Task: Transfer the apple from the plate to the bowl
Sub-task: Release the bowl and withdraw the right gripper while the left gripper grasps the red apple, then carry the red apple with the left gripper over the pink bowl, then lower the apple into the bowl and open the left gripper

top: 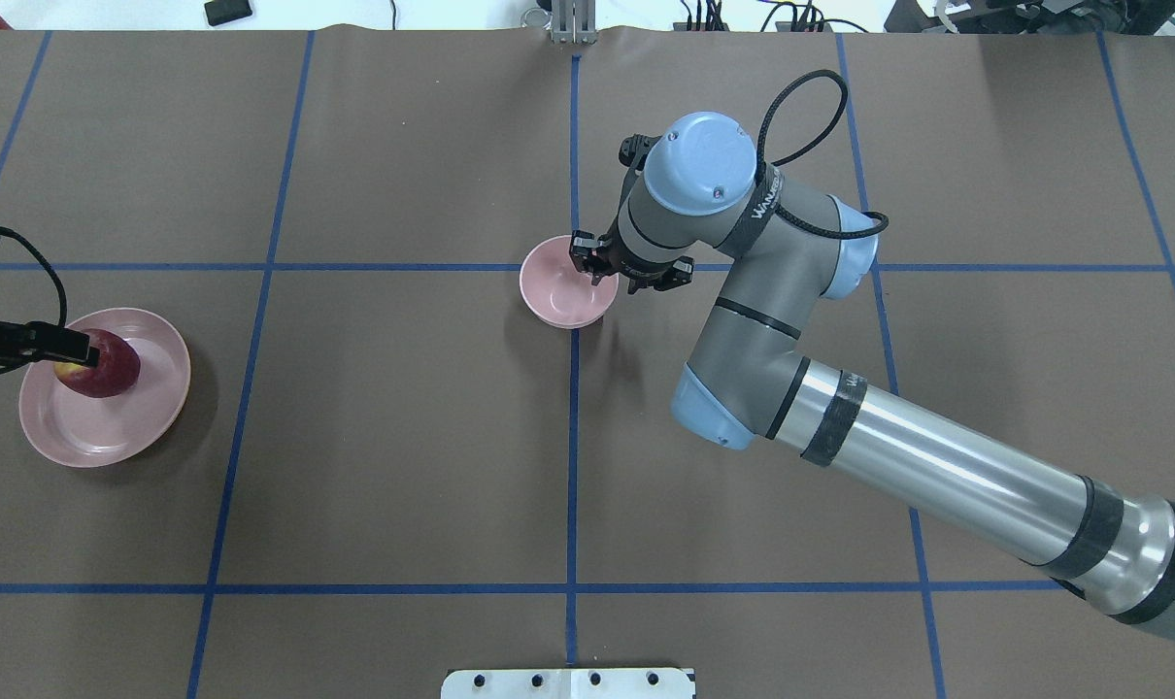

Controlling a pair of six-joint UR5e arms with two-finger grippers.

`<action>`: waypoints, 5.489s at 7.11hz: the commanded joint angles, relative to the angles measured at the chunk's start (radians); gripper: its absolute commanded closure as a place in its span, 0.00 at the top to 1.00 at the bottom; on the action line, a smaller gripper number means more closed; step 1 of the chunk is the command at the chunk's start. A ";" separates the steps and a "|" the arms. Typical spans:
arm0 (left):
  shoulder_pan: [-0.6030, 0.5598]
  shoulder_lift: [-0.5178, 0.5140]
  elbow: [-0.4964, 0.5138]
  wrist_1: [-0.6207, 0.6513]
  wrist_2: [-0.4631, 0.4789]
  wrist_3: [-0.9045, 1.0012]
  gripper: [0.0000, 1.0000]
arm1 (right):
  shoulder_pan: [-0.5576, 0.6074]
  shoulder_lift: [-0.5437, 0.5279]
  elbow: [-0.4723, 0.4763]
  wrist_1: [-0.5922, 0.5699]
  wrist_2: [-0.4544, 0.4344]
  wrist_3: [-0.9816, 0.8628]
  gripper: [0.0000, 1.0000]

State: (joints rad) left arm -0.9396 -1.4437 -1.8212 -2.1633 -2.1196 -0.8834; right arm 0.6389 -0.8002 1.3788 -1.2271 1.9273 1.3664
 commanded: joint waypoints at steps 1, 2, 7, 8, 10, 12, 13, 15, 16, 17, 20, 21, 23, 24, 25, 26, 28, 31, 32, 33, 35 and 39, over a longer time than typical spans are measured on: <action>0.021 -0.020 0.023 0.000 0.029 -0.011 0.98 | 0.054 -0.101 0.108 -0.002 0.083 -0.021 1.00; 0.021 -0.023 0.037 0.000 0.032 -0.009 0.98 | 0.071 -0.167 0.168 -0.003 0.094 -0.068 1.00; 0.044 -0.090 0.131 -0.001 0.063 -0.006 0.98 | 0.107 -0.228 0.192 0.000 0.133 -0.124 1.00; 0.059 -0.090 0.129 -0.001 0.063 -0.011 0.98 | 0.108 -0.229 0.193 0.000 0.133 -0.124 1.00; 0.065 -0.086 0.122 -0.001 0.063 -0.012 0.70 | 0.126 -0.238 0.195 0.000 0.159 -0.127 1.00; 0.065 -0.090 0.123 0.000 0.061 -0.006 0.00 | 0.140 -0.281 0.236 0.000 0.177 -0.128 1.00; 0.056 -0.083 0.081 0.006 0.040 -0.003 0.00 | 0.148 -0.319 0.274 -0.003 0.180 -0.138 1.00; 0.033 -0.098 -0.138 0.233 -0.089 -0.014 0.00 | 0.182 -0.408 0.340 -0.006 0.193 -0.203 1.00; 0.036 -0.206 -0.192 0.414 -0.086 -0.028 0.00 | 0.206 -0.457 0.354 -0.006 0.193 -0.267 1.00; 0.069 -0.365 -0.182 0.541 -0.080 -0.128 0.00 | 0.234 -0.514 0.364 -0.005 0.193 -0.371 1.00; 0.255 -0.813 0.054 0.675 0.084 -0.406 0.00 | 0.382 -0.646 0.349 -0.006 0.226 -0.710 1.00; 0.263 -0.949 0.204 0.671 0.114 -0.423 0.00 | 0.409 -0.655 0.332 -0.006 0.236 -0.758 1.00; 0.272 -1.085 0.476 0.511 0.165 -0.456 0.00 | 0.409 -0.662 0.332 0.001 0.237 -0.757 1.00; 0.294 -1.128 0.579 0.431 0.221 -0.492 0.00 | 0.409 -0.663 0.332 0.001 0.237 -0.756 1.00; 0.301 -1.161 0.612 0.422 0.236 -0.497 0.00 | 0.409 -0.662 0.333 0.003 0.236 -0.756 1.00; 0.317 -1.152 0.614 0.422 0.236 -0.494 0.00 | 0.407 -0.662 0.332 0.003 0.236 -0.756 1.00; 0.338 -1.146 0.614 0.422 0.243 -0.511 0.00 | 0.409 -0.663 0.333 0.003 0.237 -0.756 1.00; 0.340 -1.136 0.616 0.419 0.263 -0.509 0.55 | 0.407 -0.666 0.330 0.001 0.236 -0.754 1.00; 0.341 -1.136 0.616 0.416 0.283 -0.511 0.86 | 0.407 -0.666 0.328 0.001 0.236 -0.756 1.00; 0.347 -1.133 0.617 0.398 0.291 -0.509 0.92 | 0.407 -0.666 0.330 0.001 0.236 -0.753 1.00; 0.347 -1.115 0.617 0.369 0.291 -0.509 0.97 | 0.407 -0.665 0.330 0.001 0.236 -0.753 1.00; 0.283 -0.784 0.017 0.636 0.210 -0.386 0.98 | 0.551 -0.718 0.358 0.001 0.390 -0.808 1.00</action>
State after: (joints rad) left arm -0.6241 -2.4042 -1.5198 -1.6629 -1.8668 -1.3541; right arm 1.1106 -1.4902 1.7267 -1.2246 2.2497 0.5974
